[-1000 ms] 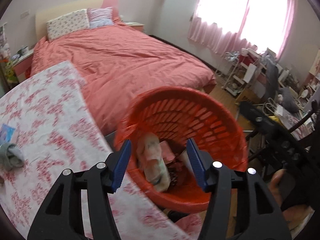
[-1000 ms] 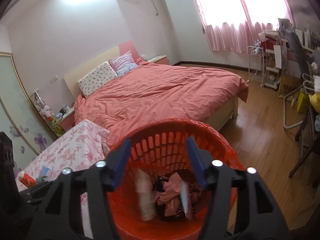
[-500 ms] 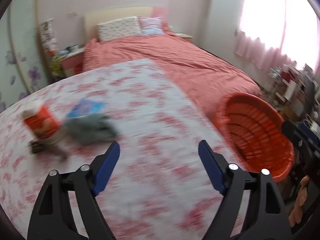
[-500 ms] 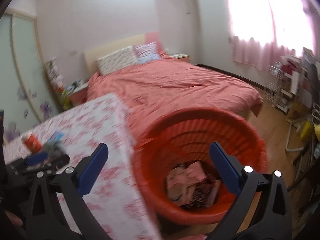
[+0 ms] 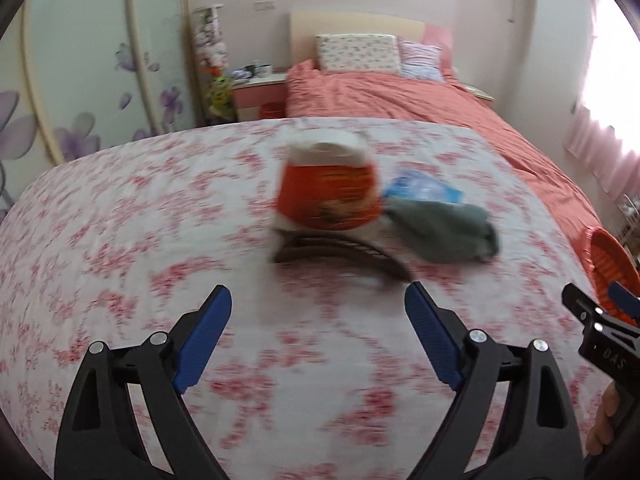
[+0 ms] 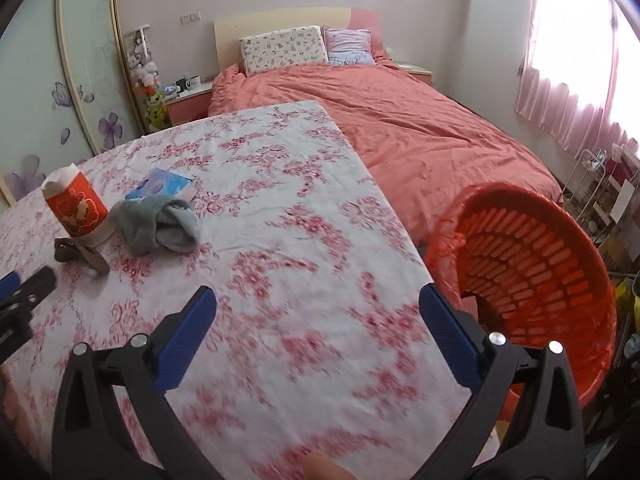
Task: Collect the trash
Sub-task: 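Return to the bed and grasp the red-and-white cup with the left tool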
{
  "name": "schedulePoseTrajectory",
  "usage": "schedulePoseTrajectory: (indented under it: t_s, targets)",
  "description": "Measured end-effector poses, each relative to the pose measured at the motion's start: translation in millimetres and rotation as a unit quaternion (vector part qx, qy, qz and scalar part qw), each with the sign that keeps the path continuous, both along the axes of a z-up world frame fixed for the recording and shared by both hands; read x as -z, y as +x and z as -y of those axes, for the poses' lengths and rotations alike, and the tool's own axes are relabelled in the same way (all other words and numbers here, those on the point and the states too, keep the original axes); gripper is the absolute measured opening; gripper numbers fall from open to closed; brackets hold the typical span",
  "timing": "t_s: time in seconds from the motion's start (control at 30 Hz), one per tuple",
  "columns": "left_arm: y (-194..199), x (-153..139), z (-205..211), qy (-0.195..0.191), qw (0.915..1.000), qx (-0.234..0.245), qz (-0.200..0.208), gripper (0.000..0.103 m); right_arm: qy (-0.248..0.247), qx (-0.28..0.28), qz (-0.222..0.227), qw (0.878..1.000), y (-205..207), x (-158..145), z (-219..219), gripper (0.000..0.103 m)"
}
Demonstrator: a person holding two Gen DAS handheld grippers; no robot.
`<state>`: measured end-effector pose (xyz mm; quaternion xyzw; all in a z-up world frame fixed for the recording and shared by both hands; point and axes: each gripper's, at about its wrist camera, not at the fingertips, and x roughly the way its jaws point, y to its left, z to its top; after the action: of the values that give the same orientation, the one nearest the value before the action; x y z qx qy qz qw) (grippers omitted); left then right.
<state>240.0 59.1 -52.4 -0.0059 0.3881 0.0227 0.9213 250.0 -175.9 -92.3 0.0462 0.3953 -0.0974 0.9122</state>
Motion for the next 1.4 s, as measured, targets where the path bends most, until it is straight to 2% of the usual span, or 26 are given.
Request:
schedulePoseTrajectory:
  t_s: [0.13,0.33,0.4,0.47,0.7,0.87,0.93,1.07,1.4]
  targets:
    - [5,1,-10,-0.011,0.9999,-0.008,0.001,0.088,-0.025,-0.001,0.004,1.0,10,2,-12,0.099]
    - [26,-10,-12,-0.026,0.9994,-0.013,0.018,0.088,-0.034,-0.01,-0.03,0.999,24,12,-21,0.099]
    - [35,-12,-9,-0.027,0.9993,-0.014,0.021,0.093,-0.034,-0.012,-0.035,0.999,25,14,-21,0.099]
    - [45,-13,-4,-0.028,0.9992,-0.014,0.024,0.094,-0.034,-0.014,-0.041,0.998,26,15,-23,0.099]
    - [72,-3,11,-0.003,0.9997,-0.02,0.015,0.094,-0.021,-0.024,-0.062,0.998,31,22,-25,0.099]
    - [81,3,13,0.009,0.9996,-0.024,0.012,0.094,0.013,-0.03,-0.072,0.997,34,26,-19,0.1]
    - [84,3,14,0.016,0.9995,-0.02,0.016,0.093,0.016,-0.03,-0.072,0.997,33,26,-18,0.1]
    - [87,6,14,0.014,0.9998,-0.01,0.008,0.08,0.016,-0.033,-0.072,0.997,32,26,-16,0.1]
    - [83,6,11,0.007,0.9999,-0.005,0.008,0.079,0.015,-0.033,-0.072,0.997,33,26,-17,0.1]
